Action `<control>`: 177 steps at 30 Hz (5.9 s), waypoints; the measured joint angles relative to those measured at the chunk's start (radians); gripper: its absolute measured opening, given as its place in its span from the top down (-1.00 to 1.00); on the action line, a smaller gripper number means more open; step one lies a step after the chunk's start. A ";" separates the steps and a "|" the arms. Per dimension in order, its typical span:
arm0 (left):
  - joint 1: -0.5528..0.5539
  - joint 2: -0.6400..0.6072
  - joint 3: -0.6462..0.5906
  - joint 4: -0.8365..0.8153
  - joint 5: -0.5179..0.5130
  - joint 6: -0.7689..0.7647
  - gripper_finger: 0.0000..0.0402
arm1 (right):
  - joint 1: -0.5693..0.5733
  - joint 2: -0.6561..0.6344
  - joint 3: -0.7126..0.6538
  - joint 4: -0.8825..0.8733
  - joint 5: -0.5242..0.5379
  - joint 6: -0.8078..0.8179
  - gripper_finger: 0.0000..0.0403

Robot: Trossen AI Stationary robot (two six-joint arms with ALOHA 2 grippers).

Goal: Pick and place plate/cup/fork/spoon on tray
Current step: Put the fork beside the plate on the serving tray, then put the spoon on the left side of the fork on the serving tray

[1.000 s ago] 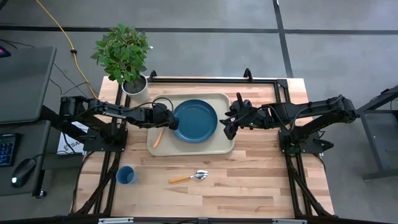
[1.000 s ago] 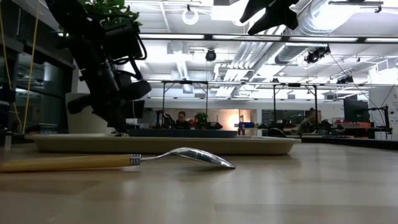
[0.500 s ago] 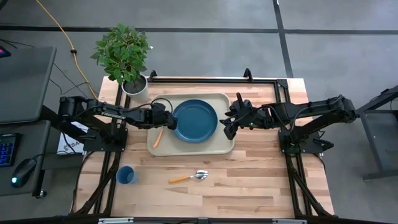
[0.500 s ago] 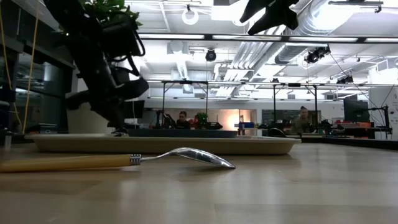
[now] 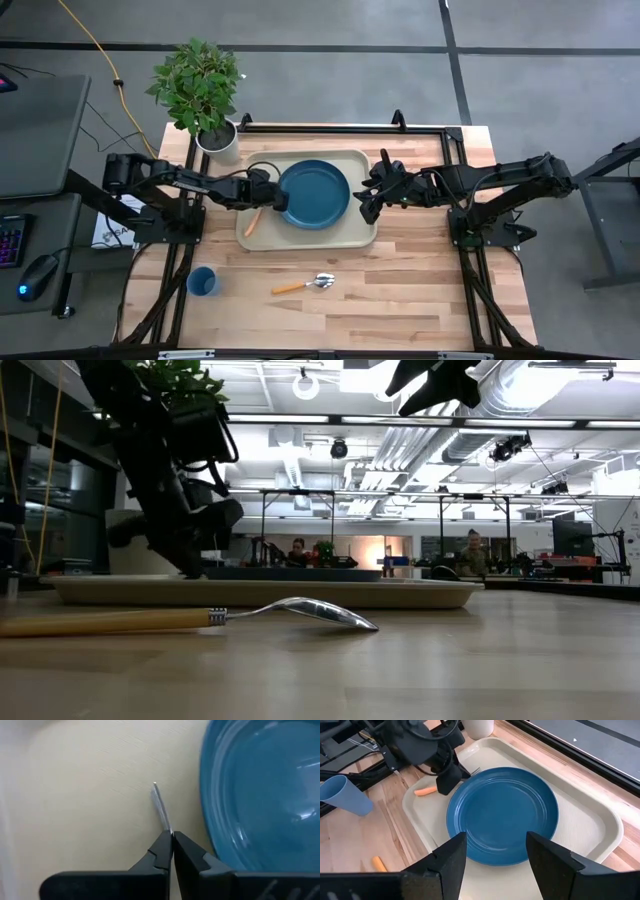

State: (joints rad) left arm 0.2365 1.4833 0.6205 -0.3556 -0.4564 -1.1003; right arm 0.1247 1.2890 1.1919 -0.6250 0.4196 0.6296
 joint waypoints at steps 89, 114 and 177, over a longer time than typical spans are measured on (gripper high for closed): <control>0.241 0.008 -0.003 0.027 0.273 0.396 1.00 | 0.000 0.000 0.000 0.001 -0.002 0.044 0.02; 0.020 -0.260 -0.004 0.070 0.304 0.282 1.00 | 0.000 -0.001 0.000 0.000 -0.003 -0.013 0.02; -0.551 -0.417 0.507 0.128 0.052 0.859 -0.28 | 0.115 -0.219 0.000 0.047 -0.046 -0.116 0.02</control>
State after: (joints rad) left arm -0.3143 1.0668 1.1271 -0.2278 -0.4043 -0.2411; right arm 0.2394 1.0702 1.1915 -0.5785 0.3737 0.5135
